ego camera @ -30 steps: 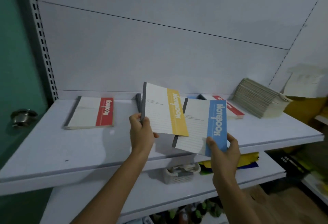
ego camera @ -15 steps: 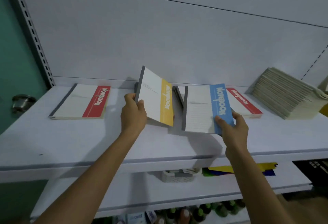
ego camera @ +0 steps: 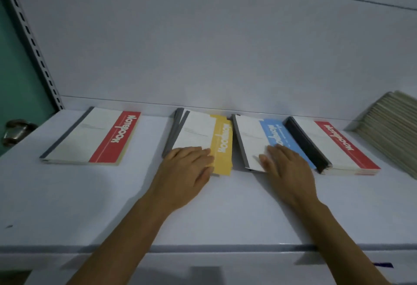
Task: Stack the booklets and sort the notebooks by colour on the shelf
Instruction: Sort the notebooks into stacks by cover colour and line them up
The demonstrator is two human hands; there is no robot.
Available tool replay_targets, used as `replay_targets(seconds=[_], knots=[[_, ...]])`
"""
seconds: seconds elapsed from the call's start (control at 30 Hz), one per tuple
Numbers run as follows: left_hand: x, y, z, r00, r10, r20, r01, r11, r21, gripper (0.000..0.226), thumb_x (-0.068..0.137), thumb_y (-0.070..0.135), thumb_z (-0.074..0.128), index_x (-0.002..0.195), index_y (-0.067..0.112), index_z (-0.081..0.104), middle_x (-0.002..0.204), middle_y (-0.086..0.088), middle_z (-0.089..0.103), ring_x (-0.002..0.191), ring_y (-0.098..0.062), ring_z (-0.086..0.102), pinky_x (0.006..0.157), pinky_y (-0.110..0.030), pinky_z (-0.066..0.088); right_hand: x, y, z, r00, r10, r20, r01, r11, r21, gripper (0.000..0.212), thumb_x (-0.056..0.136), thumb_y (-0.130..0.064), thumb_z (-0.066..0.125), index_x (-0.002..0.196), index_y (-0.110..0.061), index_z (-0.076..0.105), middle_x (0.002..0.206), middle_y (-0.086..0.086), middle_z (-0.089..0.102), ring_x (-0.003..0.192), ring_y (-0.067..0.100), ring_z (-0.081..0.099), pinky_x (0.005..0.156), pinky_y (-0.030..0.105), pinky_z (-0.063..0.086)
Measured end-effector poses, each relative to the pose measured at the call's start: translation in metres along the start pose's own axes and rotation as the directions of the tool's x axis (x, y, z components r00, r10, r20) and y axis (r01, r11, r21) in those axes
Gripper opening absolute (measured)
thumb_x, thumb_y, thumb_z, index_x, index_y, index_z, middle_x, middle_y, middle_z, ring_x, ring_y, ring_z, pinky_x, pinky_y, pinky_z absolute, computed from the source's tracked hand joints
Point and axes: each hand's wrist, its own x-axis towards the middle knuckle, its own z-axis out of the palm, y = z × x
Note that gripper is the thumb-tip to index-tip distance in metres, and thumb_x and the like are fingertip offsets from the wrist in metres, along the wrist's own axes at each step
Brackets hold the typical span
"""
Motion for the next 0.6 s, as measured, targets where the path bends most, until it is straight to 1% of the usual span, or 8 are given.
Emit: replay_targets(seconds=[0.1, 0.17, 0.23, 0.3, 0.37, 0.47, 0.53, 0.6], knots=[[-0.002, -0.008, 0.004, 0.994, -0.062, 0.092, 0.058, 0.997, 0.041, 0.047, 0.092, 0.045, 0.04, 0.12, 0.017, 0.065, 0.129, -0.001, 0.06, 0.12, -0.019, 0.056, 0.098, -0.036, 0.04, 0.006, 0.001, 0.004, 1.0, 0.005, -0.007, -0.005, 0.999, -0.036, 0.051, 0.096, -0.049, 0.038, 0.126, -0.013, 0.058, 0.132, 0.009, 0.056, 0.123, 0.027, 0.048, 0.101, 0.037, 0.034], [0.001, -0.009, 0.005, 0.986, -0.083, 0.147, 0.074, 0.995, 0.066, 0.046, 0.093, 0.044, 0.047, 0.128, 0.017, 0.059, 0.137, 0.0, 0.054, 0.128, -0.019, 0.049, 0.103, -0.035, 0.034, 0.008, 0.001, 0.006, 1.0, 0.015, -0.006, -0.015, 0.999, -0.048, 0.047, 0.097, -0.045, 0.039, 0.126, -0.013, 0.057, 0.133, 0.01, 0.055, 0.124, 0.028, 0.047, 0.102, 0.037, 0.032], [0.004, -0.01, 0.009, 0.982, -0.087, 0.165, 0.075, 0.994, 0.078, 0.046, 0.094, 0.044, 0.046, 0.132, 0.019, 0.055, 0.141, 0.002, 0.049, 0.131, -0.017, 0.044, 0.105, -0.034, 0.03, 0.007, 0.0, 0.002, 0.999, 0.02, -0.046, -0.02, 1.0, 0.007, 0.048, 0.098, -0.048, 0.038, 0.125, -0.015, 0.059, 0.134, 0.01, 0.055, 0.126, 0.028, 0.046, 0.103, 0.038, 0.03], [0.004, -0.012, 0.013, 0.987, -0.077, 0.139, 0.068, 0.996, 0.066, 0.049, 0.092, 0.048, 0.039, 0.128, 0.02, 0.057, 0.138, 0.003, 0.052, 0.129, -0.017, 0.047, 0.103, -0.034, 0.032, 0.001, -0.002, 0.0, 0.999, -0.006, -0.05, 0.011, 0.995, 0.097, 0.056, 0.093, -0.055, 0.031, 0.124, -0.02, 0.062, 0.134, 0.008, 0.056, 0.127, 0.026, 0.046, 0.104, 0.038, 0.031], [0.003, -0.014, 0.014, 0.993, -0.079, 0.085, 0.075, 0.996, 0.053, 0.053, 0.089, 0.052, 0.035, 0.121, 0.02, 0.062, 0.132, 0.005, 0.057, 0.123, -0.017, 0.052, 0.098, -0.033, 0.037, -0.003, -0.005, 0.002, 0.997, -0.082, 0.002, 0.081, 0.991, 0.105, 0.064, 0.088, -0.064, 0.026, 0.125, -0.026, 0.062, 0.135, 0.003, 0.056, 0.128, 0.021, 0.045, 0.104, 0.036, 0.029], [0.01, -0.012, 0.013, 0.991, -0.12, 0.057, 0.116, 0.992, 0.054, 0.058, 0.087, 0.059, 0.032, 0.115, 0.022, 0.066, 0.126, 0.007, 0.061, 0.117, -0.016, 0.055, 0.094, -0.034, 0.04, 0.002, -0.003, 0.003, 0.997, -0.076, 0.029, 0.074, 0.995, 0.062, 0.069, 0.084, -0.075, 0.035, 0.129, -0.028, 0.057, 0.141, -0.001, 0.05, 0.132, 0.017, 0.04, 0.106, 0.032, 0.023], [0.014, -0.007, 0.015, 0.987, -0.151, 0.062, 0.148, 0.987, 0.062, 0.059, 0.087, 0.06, 0.03, 0.113, 0.022, 0.066, 0.124, 0.007, 0.062, 0.115, -0.017, 0.056, 0.091, -0.034, 0.04, 0.001, 0.001, 0.002, 0.998, -0.055, 0.031, 0.052, 0.994, 0.095, 0.073, 0.078, -0.074, 0.039, 0.129, -0.026, 0.058, 0.142, 0.0, 0.049, 0.133, 0.017, 0.039, 0.108, 0.034, 0.023], [0.016, -0.004, 0.018, 0.986, -0.158, 0.058, 0.153, 0.986, 0.071, 0.058, 0.087, 0.06, 0.031, 0.112, 0.021, 0.066, 0.122, 0.006, 0.063, 0.112, -0.017, 0.057, 0.09, -0.035, 0.041, -0.001, 0.003, 0.002, 0.998, -0.066, 0.017, 0.064, 0.99, 0.124, 0.076, 0.074, -0.074, 0.043, 0.128, -0.023, 0.06, 0.14, 0.001, 0.051, 0.132, 0.018, 0.042, 0.108, 0.037, 0.026]])
